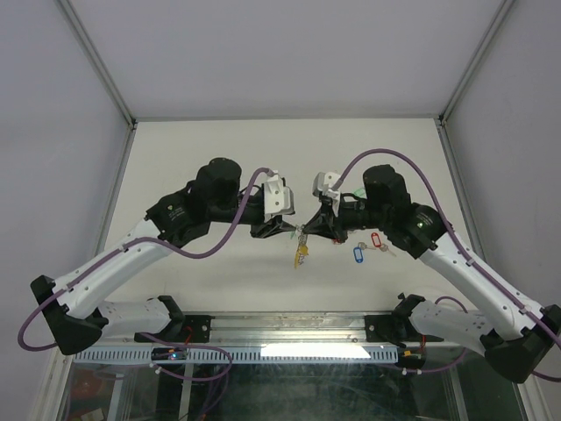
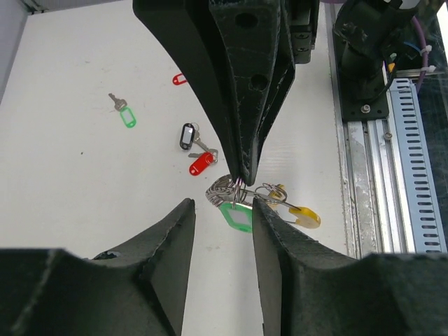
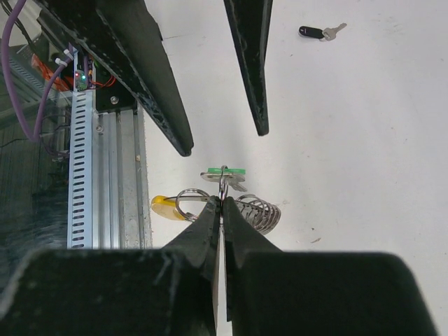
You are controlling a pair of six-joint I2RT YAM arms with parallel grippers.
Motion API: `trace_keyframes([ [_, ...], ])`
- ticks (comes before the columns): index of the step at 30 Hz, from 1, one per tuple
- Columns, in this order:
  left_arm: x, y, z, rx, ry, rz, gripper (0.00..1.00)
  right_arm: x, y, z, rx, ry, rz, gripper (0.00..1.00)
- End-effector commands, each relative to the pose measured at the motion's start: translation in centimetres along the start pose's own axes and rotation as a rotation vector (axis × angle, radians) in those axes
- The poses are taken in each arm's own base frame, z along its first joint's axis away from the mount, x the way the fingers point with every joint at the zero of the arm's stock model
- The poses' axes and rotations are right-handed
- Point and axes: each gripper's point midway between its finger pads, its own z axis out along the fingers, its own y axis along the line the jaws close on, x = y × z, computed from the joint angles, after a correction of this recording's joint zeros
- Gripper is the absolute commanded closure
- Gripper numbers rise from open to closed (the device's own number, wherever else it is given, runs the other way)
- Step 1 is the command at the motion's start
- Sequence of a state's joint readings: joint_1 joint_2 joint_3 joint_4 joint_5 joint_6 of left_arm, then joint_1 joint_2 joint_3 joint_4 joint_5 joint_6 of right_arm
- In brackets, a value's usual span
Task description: Put the keys on the keyring
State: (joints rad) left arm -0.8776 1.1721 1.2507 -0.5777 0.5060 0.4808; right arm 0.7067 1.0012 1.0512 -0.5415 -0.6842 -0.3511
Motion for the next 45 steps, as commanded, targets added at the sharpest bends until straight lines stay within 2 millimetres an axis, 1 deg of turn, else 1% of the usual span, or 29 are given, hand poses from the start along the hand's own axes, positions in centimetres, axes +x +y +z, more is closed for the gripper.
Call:
trace_keyframes([
  [1,-2.7,0.0,-1.0,-0.028,-0.108,0.035,0.62,-3.9,-0.1,-1.5,0.041,-0.099,-0.093,1.00],
  [5,-2.6,-0.2,-0.7,-0.031,-0.144,0.001,0.59,-4.5,-0.3,-1.8,0.063,-0.121,-0.093,1.00],
  [8,-2.7,0.0,-0.7,-0.069,-0.192,-0.024,0.54,-5.1,-0.7,-2.0,0.095,-0.143,-0.081,1.00],
  [10,-2.4,0.2,-0.9,-0.104,-0.213,-0.040,0.50,-5.5,-0.9,-2.2,0.117,-0.153,-0.073,1.00],
  [13,-1.8,0.4,-1.1,-0.150,-0.242,-0.058,0.46,-6.2,-0.6,-2.5,0.109,-0.179,-0.073,1.00],
  [17,-0.9,0.8,-1.0,-0.193,-0.250,-0.078,0.44,-6.9,-0.2,-2.7,0.096,-0.210,-0.075,1.00],
  [25,-0.6,1.8,-0.8,-0.248,-0.265,-0.075,0.43,-7.4,0.0,-2.5,0.076,-0.228,-0.069,1.00],
  [27,-0.5,1.9,-0.5,-0.247,-0.264,-0.071,0.46,-7.5,0.0,-2.5,0.076,-0.232,-0.069,1.00],
  [29,-0.5,1.9,-0.3,-0.236,-0.263,-0.068,0.53,-7.5,0.0,-2.5,0.075,-0.234,-0.068,1.00],
  [31,-0.5,1.7,-0.1,-0.219,-0.261,-0.067,0.62,-7.5,0.0,-2.5,0.075,-0.234,-0.068,1.00],
  [34,-0.5,1.4,0.1,-0.198,-0.263,-0.063,0.81,-7.5,0.1,-2.5,0.076,-0.234,-0.067,1.00],
  [36,-0.5,1.3,0.1,-0.193,-0.264,-0.062,0.91,-7.5,0.0,-2.6,0.080,-0.235,-0.068,1.00],
  [38,-0.5,1.2,0.0,-0.191,-0.266,-0.059,0.98,-7.5,0.0,-2.7,0.083,-0.238,-0.070,1.00],
  [39,-0.6,1.1,0.0,-0.190,-0.267,-0.058,1.00,-7.5,0.0,-2.7,0.084,-0.237,-0.071,1.00],
  [45,-0.3,1.4,-0.3,-0.211,-0.247,-0.053,1.00,-7.5,-0.1,-3.0,0.103,-0.239,-0.072,1.00],
])
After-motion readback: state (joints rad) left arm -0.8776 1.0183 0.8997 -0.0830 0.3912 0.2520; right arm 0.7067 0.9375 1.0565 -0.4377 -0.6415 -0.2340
